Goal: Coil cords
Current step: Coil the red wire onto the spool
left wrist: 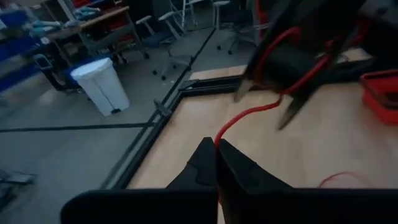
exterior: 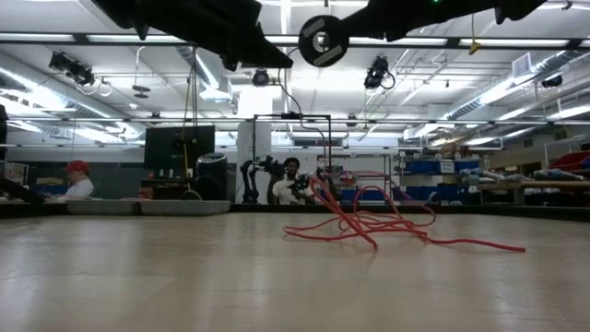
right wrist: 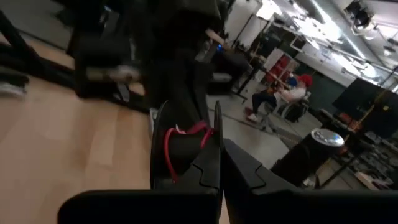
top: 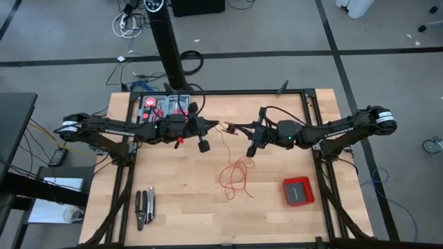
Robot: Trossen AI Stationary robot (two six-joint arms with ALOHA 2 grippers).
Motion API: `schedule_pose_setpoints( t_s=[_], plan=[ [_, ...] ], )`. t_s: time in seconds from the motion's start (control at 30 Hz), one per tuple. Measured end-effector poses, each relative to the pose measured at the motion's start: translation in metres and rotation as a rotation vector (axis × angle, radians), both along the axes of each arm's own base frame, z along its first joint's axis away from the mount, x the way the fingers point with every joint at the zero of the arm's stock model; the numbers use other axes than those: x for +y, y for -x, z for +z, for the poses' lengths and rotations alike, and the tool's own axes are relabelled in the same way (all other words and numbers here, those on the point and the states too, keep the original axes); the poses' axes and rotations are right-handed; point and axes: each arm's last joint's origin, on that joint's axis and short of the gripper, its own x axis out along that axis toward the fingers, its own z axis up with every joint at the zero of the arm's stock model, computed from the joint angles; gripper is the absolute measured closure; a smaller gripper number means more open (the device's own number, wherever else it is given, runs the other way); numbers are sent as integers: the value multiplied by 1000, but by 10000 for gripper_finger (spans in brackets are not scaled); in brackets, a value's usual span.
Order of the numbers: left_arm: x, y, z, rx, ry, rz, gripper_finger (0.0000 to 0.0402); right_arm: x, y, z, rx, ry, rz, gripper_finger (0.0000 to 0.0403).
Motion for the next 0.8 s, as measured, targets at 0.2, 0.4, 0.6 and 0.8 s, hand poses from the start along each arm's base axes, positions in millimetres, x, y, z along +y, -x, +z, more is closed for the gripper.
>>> schedule_pose_setpoints(
  t_s=[0.2, 0.4, 0.6, 0.8],
  plan=[
    [-1, -3, 5, -43, 73, -24, 401, -13, 1, -4, 45, 21, -79, 403],
    [-1, -8, 3, -90, 125, -17, 401, -25, 1, -4, 56, 28, -121, 403],
    [1, -25, -9, -157, 152, -35, 401, -33, 1, -6, 73, 27, -136, 403],
    [5, -41, -12, -194, 196, -35, 401, -35, 2, -8, 91, 28, -159, 403]
  ],
)
